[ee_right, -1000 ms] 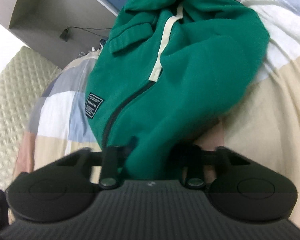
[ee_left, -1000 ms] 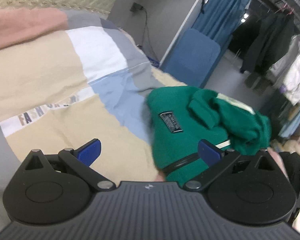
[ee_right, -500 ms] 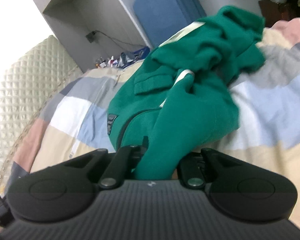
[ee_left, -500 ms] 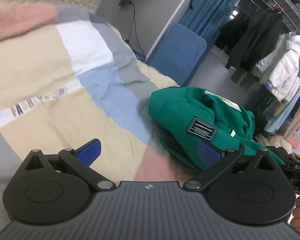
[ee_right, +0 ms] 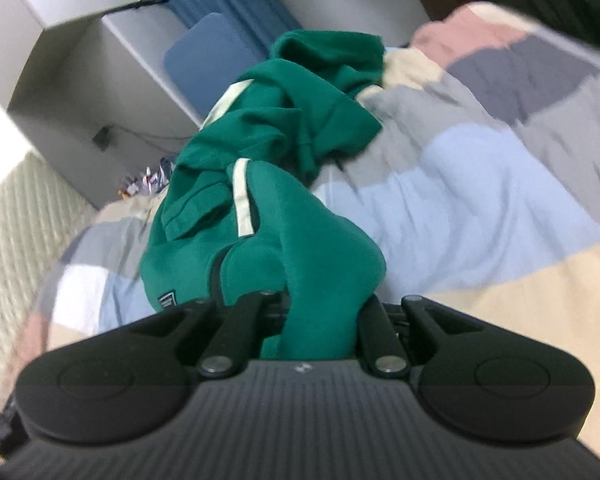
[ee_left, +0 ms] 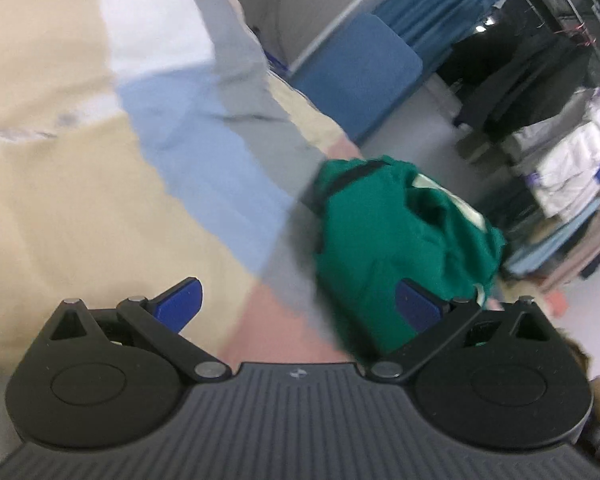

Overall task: Fold large clothes
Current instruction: 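Lift the hoodie with the right tool while the left tool grasps another part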

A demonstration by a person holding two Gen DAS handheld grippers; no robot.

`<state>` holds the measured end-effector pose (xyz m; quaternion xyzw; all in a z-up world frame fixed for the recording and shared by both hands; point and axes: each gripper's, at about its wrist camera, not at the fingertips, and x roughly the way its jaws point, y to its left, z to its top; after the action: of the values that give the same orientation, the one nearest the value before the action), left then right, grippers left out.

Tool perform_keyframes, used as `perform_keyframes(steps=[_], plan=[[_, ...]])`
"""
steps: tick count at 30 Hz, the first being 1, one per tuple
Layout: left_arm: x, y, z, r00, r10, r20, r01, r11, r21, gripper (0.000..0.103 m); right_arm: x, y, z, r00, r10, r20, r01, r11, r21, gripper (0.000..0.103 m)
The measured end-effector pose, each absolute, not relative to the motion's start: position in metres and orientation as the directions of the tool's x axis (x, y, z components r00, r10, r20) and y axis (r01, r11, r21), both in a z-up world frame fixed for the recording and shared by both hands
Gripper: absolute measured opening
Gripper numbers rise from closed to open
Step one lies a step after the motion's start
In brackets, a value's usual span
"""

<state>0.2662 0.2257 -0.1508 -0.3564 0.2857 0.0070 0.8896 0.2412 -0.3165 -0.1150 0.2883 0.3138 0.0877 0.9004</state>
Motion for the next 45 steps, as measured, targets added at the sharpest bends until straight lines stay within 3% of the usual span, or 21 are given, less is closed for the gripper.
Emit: perform_keyframes(steps=[4,7,11,13,16,18,21,29,36,40,45], plan=[[0.327,0.209,-0.165,0.834,-0.239,-0.498,-0.15,0.77,-0.621,0.103,0.248,-0.311,-0.122,0.786,0.337,-0.519,-0.002,0.84,0.542,0.011],[0.374,0.193,-0.177,0.821,-0.272,-0.501,-0.099,0.797,-0.595,0.102,0.257,-0.324,-0.127,0.779,0.372,-0.505,0.014,0.795,0.607,0.012],[0.424,0.182,-0.193,0.812,-0.365,-0.455,-0.018,0.763,-0.646,0.101,0.269,-0.327,-0.124,0.793,0.386,-0.47,-0.06,0.819,0.571,0.012],[0.441,0.179,-0.197,0.808,-0.398,-0.434,0.003,0.74,-0.673,0.091,0.272,-0.328,-0.126,0.803,0.402,-0.44,-0.1,0.819,0.565,0.012],[0.466,0.169,-0.198,0.764,-0.456,-0.456,0.026,0.728,-0.685,0.062,0.281,-0.334,-0.137,0.794,0.451,-0.407,-0.105,0.762,0.639,0.012],[0.476,0.162,-0.192,0.729,-0.466,-0.501,0.031,0.754,-0.656,0.036,0.291,-0.34,-0.143,0.786,0.491,-0.375,-0.106,0.705,0.701,0.012],[0.476,0.16,-0.17,0.719,-0.474,-0.508,0.049,0.764,-0.644,0.011,0.298,-0.344,-0.136,0.784,0.502,-0.365,-0.119,0.699,0.706,0.012],[0.43,0.17,-0.09,0.76,-0.499,-0.416,0.107,0.727,-0.678,0.006,0.283,-0.342,-0.088,0.757,0.583,-0.296,-0.281,0.699,0.657,0.011],[0.333,0.155,-0.023,0.786,-0.502,-0.361,0.154,0.724,-0.673,0.006,0.239,-0.337,-0.025,0.745,0.636,-0.202,-0.427,0.688,0.587,0.011],[0.259,0.147,-0.009,0.793,-0.502,-0.347,0.15,0.711,-0.687,0.006,0.203,-0.336,0.007,0.748,0.643,-0.164,-0.486,0.698,0.526,0.011],[0.171,0.139,-0.019,0.79,-0.503,-0.351,0.126,0.693,-0.71,0.006,0.146,-0.339,0.012,0.748,0.637,-0.187,-0.496,0.724,0.479,0.011]])
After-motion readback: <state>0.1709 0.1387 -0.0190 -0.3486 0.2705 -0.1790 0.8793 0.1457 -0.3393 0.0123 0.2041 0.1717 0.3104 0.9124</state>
